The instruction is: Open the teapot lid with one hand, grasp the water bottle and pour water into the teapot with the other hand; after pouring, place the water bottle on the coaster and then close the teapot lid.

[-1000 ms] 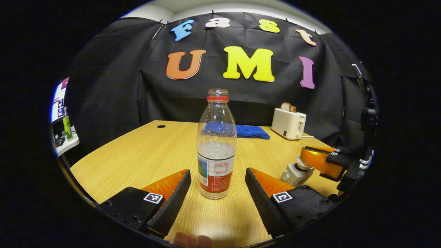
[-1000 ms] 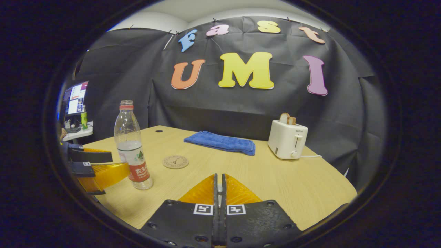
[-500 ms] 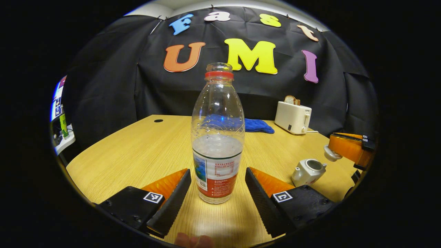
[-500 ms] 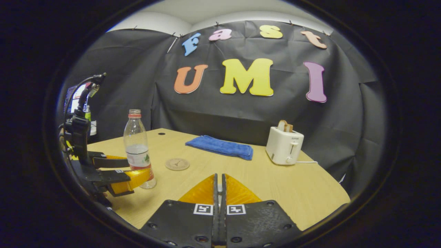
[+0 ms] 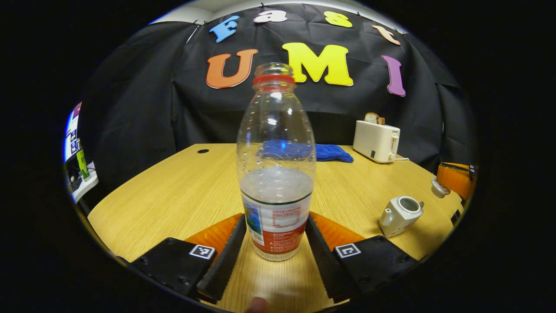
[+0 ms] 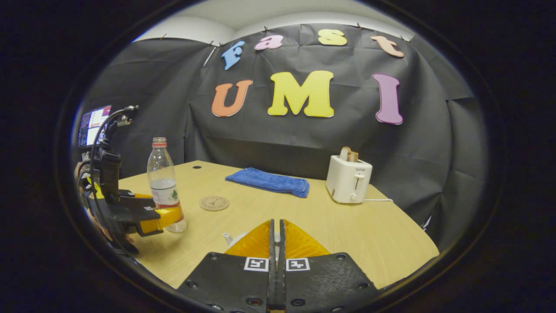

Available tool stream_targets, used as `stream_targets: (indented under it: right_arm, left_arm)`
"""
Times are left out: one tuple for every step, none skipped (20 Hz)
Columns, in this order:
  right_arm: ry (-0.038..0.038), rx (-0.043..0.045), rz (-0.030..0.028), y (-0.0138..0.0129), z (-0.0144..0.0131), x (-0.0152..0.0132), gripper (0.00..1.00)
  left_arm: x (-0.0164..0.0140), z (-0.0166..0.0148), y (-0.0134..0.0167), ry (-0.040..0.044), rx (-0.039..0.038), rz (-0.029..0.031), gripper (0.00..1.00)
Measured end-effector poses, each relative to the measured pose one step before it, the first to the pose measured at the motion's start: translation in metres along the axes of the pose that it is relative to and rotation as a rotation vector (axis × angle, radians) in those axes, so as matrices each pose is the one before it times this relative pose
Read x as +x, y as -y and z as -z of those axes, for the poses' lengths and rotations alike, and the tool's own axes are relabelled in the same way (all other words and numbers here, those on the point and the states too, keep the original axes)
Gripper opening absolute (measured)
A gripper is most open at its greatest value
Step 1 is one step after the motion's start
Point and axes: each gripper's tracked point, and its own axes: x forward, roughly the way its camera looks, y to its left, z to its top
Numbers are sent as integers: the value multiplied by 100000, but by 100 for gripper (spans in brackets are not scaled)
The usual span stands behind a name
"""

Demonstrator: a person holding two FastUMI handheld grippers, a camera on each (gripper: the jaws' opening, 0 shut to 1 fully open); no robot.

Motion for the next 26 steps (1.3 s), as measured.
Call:
stream_targets:
  right_arm:
    - [100,-27,33,315,-1,34,0]
    - [-19,215,-124,248,-114,49,0]
    - [83,245,49,310,-23,6,0]
    - [94,365,-44,343,-70,-4,0]
    - [127,392,-3,219,10,-67,0]
    - [224,242,-46,287,-87,-61,0]
    - [197,61,-104,201,-23,-107,0]
    - [129,-247,-70,225,-65,-31,0]
    - [154,-499,-116,207,43,-208,0]
    - [102,-608,280,361,30,-177,0]
    - [174,-514,72,363,-21,-149,0]
    - [-33,-300,79,386,0,-154,0]
    - [285,85,29,384,155,-368,0]
    - [-202,-123,-97,355,116,-192,0]
    - [-271,-137,-19,382,212,-63,0]
    - [-202,-158,34,429,154,-164,0]
    - [-448,-152,1,542,192,-169,0]
    - [-330,-125,-52,395,253,-123,0]
    - [-152,-330,187,324,113,3,0]
    - [-156,-214,190,357,178,-122,0]
    - [-362,31,-2,244,172,-33,0]
    - [-313,245,-100,246,297,-86,0]
    - [-236,182,21,215,239,-31,0]
    - [-195,132,-20,291,192,-64,0]
    - [-169,73,30,180,269,-230,0]
    - [-128,-122,36,174,260,-62,0]
  left_arm:
    - [-180,119,109,-1585,2843,785,80]
    - [-349,-173,-197,-877,3366,-281,80]
    - [-305,-448,-332,85,4331,-620,79]
    - [-238,-380,-409,-139,5068,-1244,79]
    - [-415,-450,-523,286,5193,-2370,78]
    - [-260,-379,-467,364,5174,-2021,78]
    - [-278,-337,-293,377,5733,-1460,78]
    - [-280,-234,-370,390,5940,-2125,78]
    - [-105,-158,-581,140,6044,-2683,78]
    - [-100,-351,-527,508,6111,-2089,77]
    - [-92,-376,-443,839,5834,-2332,77]
    - [-69,-182,-501,343,5453,-3001,77]
    - [-47,-332,-373,1397,6610,-2606,76]
    - [53,-346,-95,868,5602,-1371,76]
    - [118,-400,-133,572,7011,-1308,75]
    - [-459,-93,-101,363,6278,-1129,75]
    - [-138,-309,-293,754,7959,-1876,75]
    - [-41,-481,-192,906,6387,-1598,75]
    - [200,-496,-78,924,6196,-973,75]
    - [199,-335,16,947,6012,-715,75]
    - [-94,-434,298,1034,5997,-504,75]
    - [-284,-474,422,1142,6447,-74,75]
    - [-195,-456,446,1359,6746,348,75]
    - [-64,-568,427,1249,6096,418,74]
    - [275,-476,229,1025,4489,761,75]
    - [299,-110,55,569,2830,821,74]
